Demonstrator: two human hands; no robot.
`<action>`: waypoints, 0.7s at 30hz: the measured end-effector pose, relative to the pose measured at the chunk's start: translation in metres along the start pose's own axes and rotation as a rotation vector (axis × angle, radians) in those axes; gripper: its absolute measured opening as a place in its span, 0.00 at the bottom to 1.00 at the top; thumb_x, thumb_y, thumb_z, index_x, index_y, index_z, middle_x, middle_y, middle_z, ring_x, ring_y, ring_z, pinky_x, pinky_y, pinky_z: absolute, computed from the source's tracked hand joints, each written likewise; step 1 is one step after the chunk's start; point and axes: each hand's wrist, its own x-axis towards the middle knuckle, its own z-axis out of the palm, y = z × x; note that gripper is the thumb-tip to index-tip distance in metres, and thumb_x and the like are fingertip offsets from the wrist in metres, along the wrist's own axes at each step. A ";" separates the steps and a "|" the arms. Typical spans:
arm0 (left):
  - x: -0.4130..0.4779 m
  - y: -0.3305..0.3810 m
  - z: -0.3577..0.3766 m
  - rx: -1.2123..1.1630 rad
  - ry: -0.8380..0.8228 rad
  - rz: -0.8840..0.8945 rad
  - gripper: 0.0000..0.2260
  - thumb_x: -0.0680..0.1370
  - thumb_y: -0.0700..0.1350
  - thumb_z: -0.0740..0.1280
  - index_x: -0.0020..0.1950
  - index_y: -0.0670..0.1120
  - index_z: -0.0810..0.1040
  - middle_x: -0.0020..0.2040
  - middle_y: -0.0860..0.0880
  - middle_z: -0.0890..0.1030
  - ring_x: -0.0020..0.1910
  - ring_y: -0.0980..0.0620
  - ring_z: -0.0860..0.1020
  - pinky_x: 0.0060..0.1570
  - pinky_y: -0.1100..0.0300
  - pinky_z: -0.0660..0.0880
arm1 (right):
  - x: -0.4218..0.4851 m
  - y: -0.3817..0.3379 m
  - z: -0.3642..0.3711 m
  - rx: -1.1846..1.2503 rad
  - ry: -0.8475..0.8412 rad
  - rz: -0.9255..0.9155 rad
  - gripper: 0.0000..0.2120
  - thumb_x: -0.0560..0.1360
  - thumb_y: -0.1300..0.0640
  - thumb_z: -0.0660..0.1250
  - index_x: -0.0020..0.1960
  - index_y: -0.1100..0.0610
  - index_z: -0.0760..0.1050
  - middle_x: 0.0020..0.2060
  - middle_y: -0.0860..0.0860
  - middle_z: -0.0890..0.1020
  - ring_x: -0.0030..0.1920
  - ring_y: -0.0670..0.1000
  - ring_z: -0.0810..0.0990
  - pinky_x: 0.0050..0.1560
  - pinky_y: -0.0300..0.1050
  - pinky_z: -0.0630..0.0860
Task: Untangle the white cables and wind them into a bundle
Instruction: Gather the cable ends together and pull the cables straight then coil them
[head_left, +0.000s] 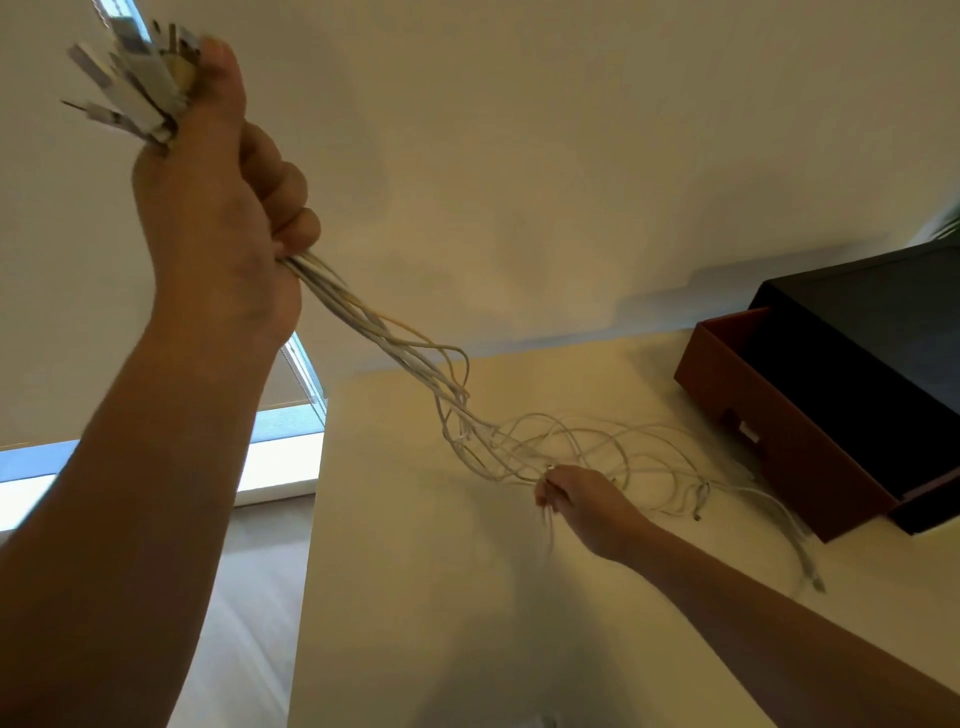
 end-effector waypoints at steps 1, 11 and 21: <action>0.003 -0.002 -0.005 0.012 -0.006 -0.002 0.26 0.82 0.55 0.56 0.24 0.50 0.61 0.22 0.54 0.58 0.22 0.56 0.57 0.23 0.64 0.59 | -0.002 0.009 -0.003 -0.033 -0.028 0.040 0.12 0.79 0.62 0.58 0.41 0.52 0.74 0.39 0.43 0.75 0.42 0.44 0.72 0.41 0.33 0.64; -0.004 0.002 0.005 -0.058 0.073 -0.024 0.21 0.83 0.51 0.55 0.32 0.49 0.55 0.22 0.55 0.58 0.21 0.58 0.55 0.21 0.67 0.55 | -0.014 0.045 -0.026 -0.008 0.215 0.177 0.04 0.74 0.58 0.70 0.47 0.56 0.83 0.43 0.49 0.80 0.43 0.47 0.76 0.39 0.25 0.65; -0.015 -0.009 0.030 -0.108 0.143 -0.051 0.21 0.80 0.49 0.65 0.30 0.50 0.60 0.24 0.54 0.57 0.22 0.56 0.53 0.22 0.67 0.53 | -0.006 0.024 -0.041 0.401 0.197 0.232 0.08 0.74 0.68 0.68 0.38 0.60 0.79 0.32 0.52 0.82 0.33 0.46 0.78 0.34 0.40 0.74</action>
